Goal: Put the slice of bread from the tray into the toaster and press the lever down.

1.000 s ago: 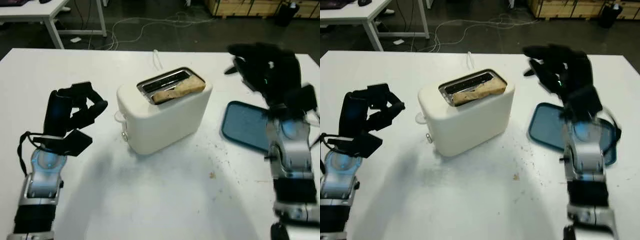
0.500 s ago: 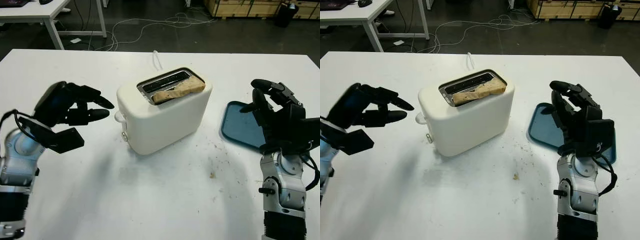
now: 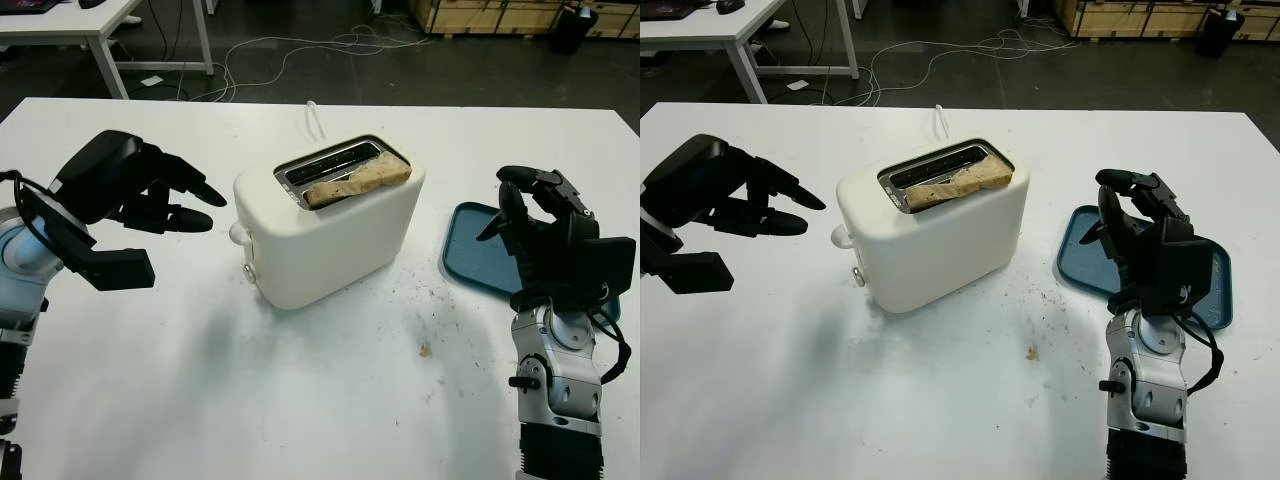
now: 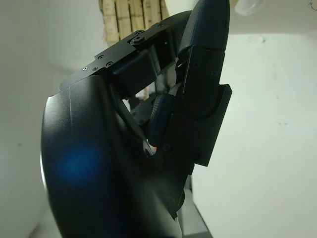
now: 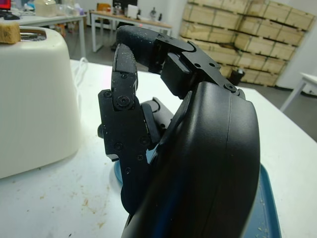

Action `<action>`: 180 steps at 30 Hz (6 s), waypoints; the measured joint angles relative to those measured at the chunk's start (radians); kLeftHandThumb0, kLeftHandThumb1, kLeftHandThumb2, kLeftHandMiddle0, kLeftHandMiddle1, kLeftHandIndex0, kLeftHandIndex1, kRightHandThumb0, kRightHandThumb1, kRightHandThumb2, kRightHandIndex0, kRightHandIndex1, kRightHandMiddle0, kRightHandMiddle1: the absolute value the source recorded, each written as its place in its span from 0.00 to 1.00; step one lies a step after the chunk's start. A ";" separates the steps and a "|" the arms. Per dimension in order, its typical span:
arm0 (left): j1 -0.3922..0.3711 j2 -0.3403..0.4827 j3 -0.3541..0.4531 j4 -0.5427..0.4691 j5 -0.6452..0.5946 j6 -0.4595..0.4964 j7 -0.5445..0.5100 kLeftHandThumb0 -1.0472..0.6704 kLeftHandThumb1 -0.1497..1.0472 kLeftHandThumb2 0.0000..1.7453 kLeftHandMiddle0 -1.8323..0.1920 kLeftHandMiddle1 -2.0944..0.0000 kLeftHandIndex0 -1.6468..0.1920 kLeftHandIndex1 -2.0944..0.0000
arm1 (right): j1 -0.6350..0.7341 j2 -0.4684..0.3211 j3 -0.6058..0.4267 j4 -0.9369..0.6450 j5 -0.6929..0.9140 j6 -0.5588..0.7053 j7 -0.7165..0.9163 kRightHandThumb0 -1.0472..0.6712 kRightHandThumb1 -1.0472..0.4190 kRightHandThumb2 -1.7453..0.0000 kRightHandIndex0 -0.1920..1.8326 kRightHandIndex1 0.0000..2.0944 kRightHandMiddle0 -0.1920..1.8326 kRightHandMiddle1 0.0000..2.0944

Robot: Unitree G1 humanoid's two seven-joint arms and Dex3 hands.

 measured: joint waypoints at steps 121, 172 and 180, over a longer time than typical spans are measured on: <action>0.294 -0.230 -0.052 -0.197 -0.160 0.179 0.221 0.11 0.89 0.05 0.30 0.39 0.09 0.97 | 0.060 -0.155 0.049 -0.045 -0.132 -0.045 0.224 0.22 0.09 0.86 0.50 0.83 0.44 0.69; 0.094 -0.061 0.030 -0.106 0.031 0.317 0.085 0.10 0.89 0.15 0.32 0.17 0.34 0.17 | -0.254 -0.593 0.221 0.126 -0.512 -0.033 0.485 0.22 0.09 0.73 0.55 0.83 0.42 0.83; 0.094 -0.061 0.030 -0.097 0.031 0.310 0.085 0.10 0.89 0.15 0.32 0.17 0.34 0.17 | -0.253 -0.593 0.217 0.124 -0.511 -0.033 0.492 0.23 0.09 0.73 0.55 0.83 0.41 0.83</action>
